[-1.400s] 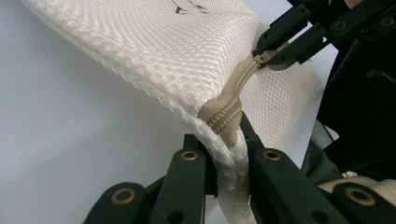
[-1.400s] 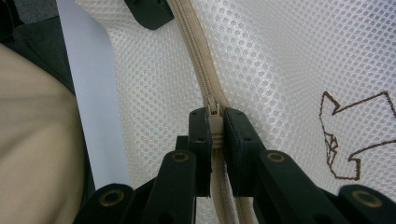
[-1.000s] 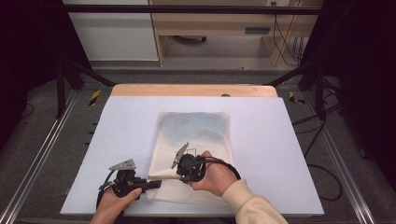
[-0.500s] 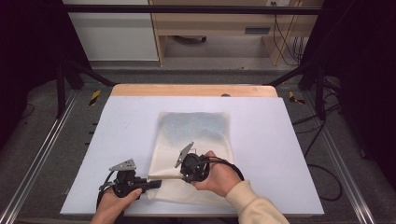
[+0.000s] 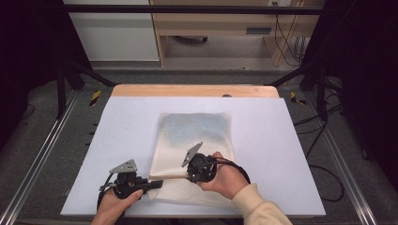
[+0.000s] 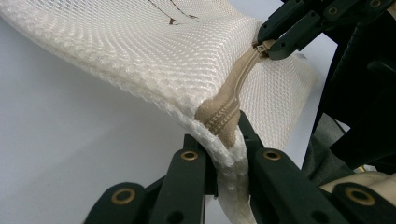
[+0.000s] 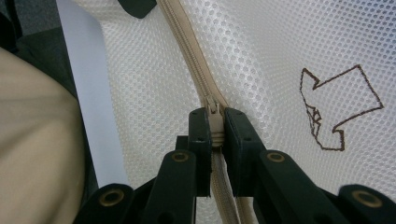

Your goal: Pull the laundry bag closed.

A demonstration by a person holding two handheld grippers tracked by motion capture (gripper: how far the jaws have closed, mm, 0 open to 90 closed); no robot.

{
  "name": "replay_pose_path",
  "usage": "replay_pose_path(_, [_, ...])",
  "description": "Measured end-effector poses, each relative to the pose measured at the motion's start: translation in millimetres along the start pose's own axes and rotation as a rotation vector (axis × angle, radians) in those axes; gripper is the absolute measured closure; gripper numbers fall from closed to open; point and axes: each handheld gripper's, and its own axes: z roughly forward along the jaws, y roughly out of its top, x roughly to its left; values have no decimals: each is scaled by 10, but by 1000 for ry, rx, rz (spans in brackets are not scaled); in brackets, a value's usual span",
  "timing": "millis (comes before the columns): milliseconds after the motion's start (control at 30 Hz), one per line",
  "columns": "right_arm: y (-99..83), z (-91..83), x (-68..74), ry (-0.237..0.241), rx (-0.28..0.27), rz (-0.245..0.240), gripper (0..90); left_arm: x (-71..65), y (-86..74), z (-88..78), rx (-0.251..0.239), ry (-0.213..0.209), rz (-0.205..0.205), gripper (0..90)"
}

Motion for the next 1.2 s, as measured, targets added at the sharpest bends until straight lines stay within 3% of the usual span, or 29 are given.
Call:
replay_pose_path(500, [-182,-50,-29,-15,-36,42,818,-12,6,-1,3,13,14,849])
replay_pose_path(1200, [-401,-138,-76,-30,-21,79,817,-17,6,1,9,19,23,849])
